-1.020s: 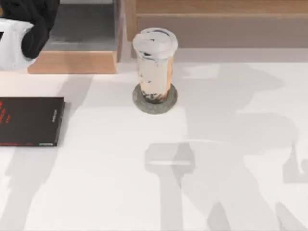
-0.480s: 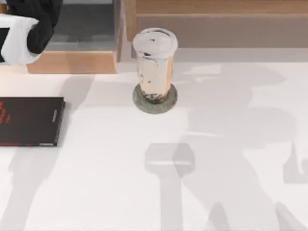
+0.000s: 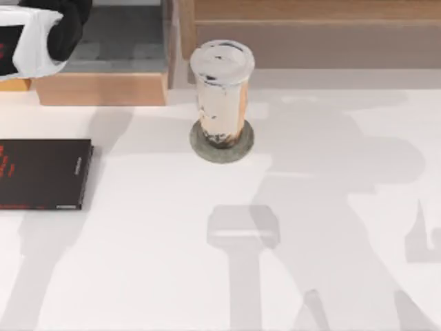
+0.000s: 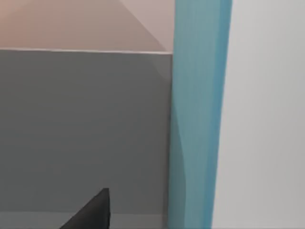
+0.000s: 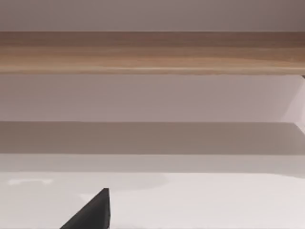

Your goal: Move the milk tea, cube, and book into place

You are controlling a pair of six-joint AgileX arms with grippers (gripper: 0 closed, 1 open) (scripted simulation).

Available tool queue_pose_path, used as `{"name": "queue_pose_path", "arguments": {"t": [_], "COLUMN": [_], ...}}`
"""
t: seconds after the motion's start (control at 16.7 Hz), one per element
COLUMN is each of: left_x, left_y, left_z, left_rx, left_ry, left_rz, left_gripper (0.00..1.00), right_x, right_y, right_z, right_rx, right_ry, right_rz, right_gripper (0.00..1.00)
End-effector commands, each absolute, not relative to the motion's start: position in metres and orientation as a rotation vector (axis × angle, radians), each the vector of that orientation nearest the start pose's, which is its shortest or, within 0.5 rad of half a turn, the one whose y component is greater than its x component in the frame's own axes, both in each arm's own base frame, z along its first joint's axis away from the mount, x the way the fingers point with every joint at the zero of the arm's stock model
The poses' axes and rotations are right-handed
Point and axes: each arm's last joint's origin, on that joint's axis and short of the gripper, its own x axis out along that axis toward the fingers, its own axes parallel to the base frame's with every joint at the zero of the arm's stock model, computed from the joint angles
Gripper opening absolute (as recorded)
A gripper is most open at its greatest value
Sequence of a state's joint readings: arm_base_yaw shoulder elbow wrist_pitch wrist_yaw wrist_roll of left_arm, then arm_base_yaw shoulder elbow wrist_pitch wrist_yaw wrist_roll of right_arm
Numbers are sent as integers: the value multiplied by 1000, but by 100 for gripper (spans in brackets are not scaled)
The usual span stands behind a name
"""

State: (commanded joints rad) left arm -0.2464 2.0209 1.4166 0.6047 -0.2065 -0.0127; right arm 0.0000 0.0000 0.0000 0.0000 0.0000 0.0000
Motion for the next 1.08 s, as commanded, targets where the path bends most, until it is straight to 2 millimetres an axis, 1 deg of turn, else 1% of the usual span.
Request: {"name": "queue_pose_path", "arguments": {"t": [0.12, 0.9, 0.96, 1.08], "left_x": [463, 463, 463, 463], "left_y": [-104, -104, -104, -104], "left_z": [247, 247, 247, 247], "left_rx": [-27, -27, -27, -27], "left_ry": [3, 3, 3, 3], "left_rz": [-17, -17, -17, -17], "left_gripper": [100, 2, 0, 0], "right_x": [106, 106, 106, 106], "right_y": [-1, -1, -1, -1], "right_z": [160, 160, 160, 160], "right_rx": [0, 0, 0, 0], "right_ry": [0, 0, 0, 0], "right_rz": [0, 0, 0, 0], "right_gripper": [100, 100, 100, 100]}}
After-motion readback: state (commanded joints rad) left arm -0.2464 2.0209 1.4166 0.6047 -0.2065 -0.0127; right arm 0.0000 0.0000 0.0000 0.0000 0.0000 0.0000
